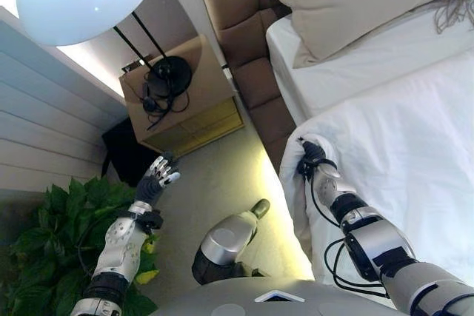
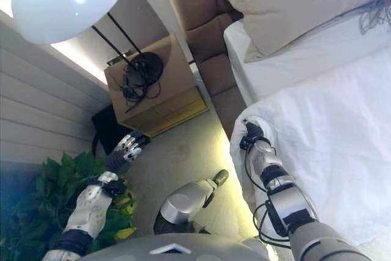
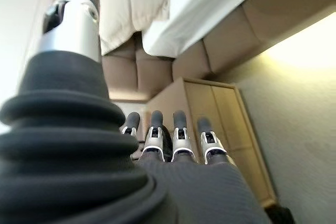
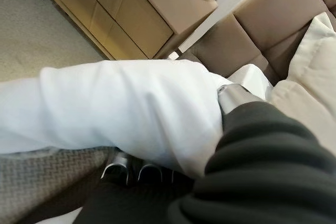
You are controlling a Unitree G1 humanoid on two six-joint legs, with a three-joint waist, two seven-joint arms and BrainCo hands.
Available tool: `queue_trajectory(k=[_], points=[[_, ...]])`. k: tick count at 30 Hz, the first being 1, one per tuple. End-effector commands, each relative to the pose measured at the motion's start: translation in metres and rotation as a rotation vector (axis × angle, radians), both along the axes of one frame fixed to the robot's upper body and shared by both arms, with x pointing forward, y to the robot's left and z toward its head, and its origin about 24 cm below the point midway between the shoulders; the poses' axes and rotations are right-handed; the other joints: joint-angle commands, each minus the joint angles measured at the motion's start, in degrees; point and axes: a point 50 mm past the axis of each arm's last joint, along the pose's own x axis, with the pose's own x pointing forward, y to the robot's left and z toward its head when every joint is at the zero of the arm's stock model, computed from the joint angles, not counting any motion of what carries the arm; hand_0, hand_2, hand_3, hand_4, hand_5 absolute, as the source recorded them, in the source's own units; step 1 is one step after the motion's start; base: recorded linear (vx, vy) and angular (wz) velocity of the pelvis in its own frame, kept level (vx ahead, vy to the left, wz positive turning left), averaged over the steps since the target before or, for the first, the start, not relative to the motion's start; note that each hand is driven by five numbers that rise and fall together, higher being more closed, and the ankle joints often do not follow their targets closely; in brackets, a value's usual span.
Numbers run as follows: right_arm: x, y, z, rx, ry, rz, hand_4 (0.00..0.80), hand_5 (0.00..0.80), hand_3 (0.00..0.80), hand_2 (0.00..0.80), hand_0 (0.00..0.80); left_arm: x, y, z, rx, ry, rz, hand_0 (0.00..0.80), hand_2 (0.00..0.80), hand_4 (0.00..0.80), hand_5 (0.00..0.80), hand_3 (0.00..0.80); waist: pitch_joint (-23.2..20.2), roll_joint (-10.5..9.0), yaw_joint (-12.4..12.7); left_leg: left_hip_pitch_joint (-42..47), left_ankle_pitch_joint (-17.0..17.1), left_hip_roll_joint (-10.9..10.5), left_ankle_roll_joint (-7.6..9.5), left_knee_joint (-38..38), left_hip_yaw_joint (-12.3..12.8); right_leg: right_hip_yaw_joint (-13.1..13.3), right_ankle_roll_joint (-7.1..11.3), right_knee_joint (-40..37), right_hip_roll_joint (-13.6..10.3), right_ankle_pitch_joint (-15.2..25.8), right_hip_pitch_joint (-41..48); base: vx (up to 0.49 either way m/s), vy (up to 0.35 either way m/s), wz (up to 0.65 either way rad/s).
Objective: Make the bed neatly
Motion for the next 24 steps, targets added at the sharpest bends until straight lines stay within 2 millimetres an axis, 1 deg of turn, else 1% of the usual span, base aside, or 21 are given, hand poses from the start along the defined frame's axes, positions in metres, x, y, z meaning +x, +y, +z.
queue_trajectory(k=[1, 3, 8, 9, 10, 13, 18, 21, 24], points=[[0.040, 0.107, 0.064, 0.048, -0.262, 0.392, 0.800, 0.800, 0.800, 0.800, 0.800, 0.015, 0.002, 0.024, 0.032, -0.152, -0.035, 0.000, 0.000, 0.000, 0.000, 0.000, 0.8, -0.24, 2.0, -3.4, 1.4, 4.1, -4.00, 3.2, 0.9, 1.2, -0.25, 4.3, -6.1, 10.4, -1.4, 0.008, -0.017, 0.09], [0.037, 0.109, 0.060, 0.050, -0.247, 0.381, 0.800, 0.800, 0.800, 0.800, 0.800, 0.014, 0.000, 0.024, 0.033, -0.152, -0.048, 0.000, 0.000, 0.000, 0.000, 0.000, 1.0, -0.27, 2.2, -3.5, 1.5, 4.0, -4.00, 3.2, 0.8, 1.4, -0.35, 4.4, -5.9, 10.3, -1.4, 0.001, -0.033, 0.07], [0.036, 0.102, 0.054, 0.073, -0.210, 0.352, 0.800, 0.800, 0.800, 0.800, 0.800, 0.015, -0.002, 0.024, 0.030, -0.151, -0.057, 0.000, 0.000, 0.000, 0.000, 0.000, 1.1, -0.50, 2.1, -3.7, 1.7, 4.2, -3.97, 3.0, 0.9, 1.5, -0.47, 3.8, -5.4, 10.5, -1.5, -0.010, -0.031, 0.00], [0.035, 0.100, 0.051, 0.075, -0.192, 0.346, 0.141, 0.141, 0.141, 0.141, 0.141, 0.014, -0.002, 0.024, 0.029, -0.151, -0.057, 0.000, 0.000, 0.000, 0.000, 0.000, 1.1, -0.62, 2.0, -3.7, 1.7, 4.2, -3.92, 2.9, 0.9, 1.6, -0.47, 3.6, -5.3, 10.6, -1.7, -0.021, -0.050, -0.02], [0.033, 0.099, 0.048, 0.081, -0.171, 0.354, 0.000, 0.000, 0.000, 0.000, 0.000, 0.015, -0.002, 0.023, 0.029, -0.153, -0.056, 0.000, 0.000, 0.000, 0.000, 0.000, 1.1, -0.74, 1.9, -3.8, 1.7, 4.2, -3.93, 2.9, 1.0, 1.8, -0.46, 3.5, -5.2, 10.7, -1.7, -0.022, -0.051, -0.02], [0.029, 0.097, 0.039, 0.107, -0.122, 0.373, 0.000, 0.000, 0.000, 0.000, 0.000, 0.016, -0.002, 0.024, 0.030, -0.160, -0.049, 0.000, 0.000, 0.000, 0.000, 0.000, 1.1, -1.07, 1.7, -3.8, 1.6, 4.5, -3.94, 2.8, 1.3, 2.0, -0.38, 3.0, -5.0, 10.8, -1.9, -0.016, -0.037, -0.02], [0.014, 0.089, 0.017, 0.146, -0.024, 0.319, 0.000, 0.000, 0.000, 0.000, 0.000, 0.019, -0.001, 0.025, 0.029, -0.165, -0.038, 0.000, 0.000, 0.000, 0.000, 0.000, 0.8, -1.56, 1.2, -3.8, 1.3, 4.8, -3.93, 2.8, 1.7, 2.6, -0.42, 2.9, -4.9, 10.8, -2.3, 0.000, -0.010, -0.02], [-0.003, 0.083, -0.004, 0.111, 0.066, 0.271, 0.000, 0.000, 0.000, 0.000, 0.000, 0.020, -0.005, 0.024, 0.031, -0.166, -0.042, 0.000, 0.000, 0.000, 0.000, 0.000, 0.6, -1.56, 1.1, -3.8, 1.0, 5.0, -3.93, 3.1, 1.9, 2.8, -0.43, 2.9, -4.8, 10.7, -2.5, 0.000, 0.000, 0.00], [-0.013, 0.077, -0.017, 0.131, 0.119, 0.212, 0.000, 0.000, 0.000, 0.000, 0.000, 0.021, -0.008, 0.024, 0.028, -0.168, -0.035, 0.000, 0.000, 0.000, 0.000, 0.000, 0.5, -1.38, 0.8, -3.7, 0.9, 5.2, -3.86, 3.1, 2.1, 2.9, -0.48, 2.8, -4.7, 10.6, -2.6, -0.011, -0.005, -0.03]])
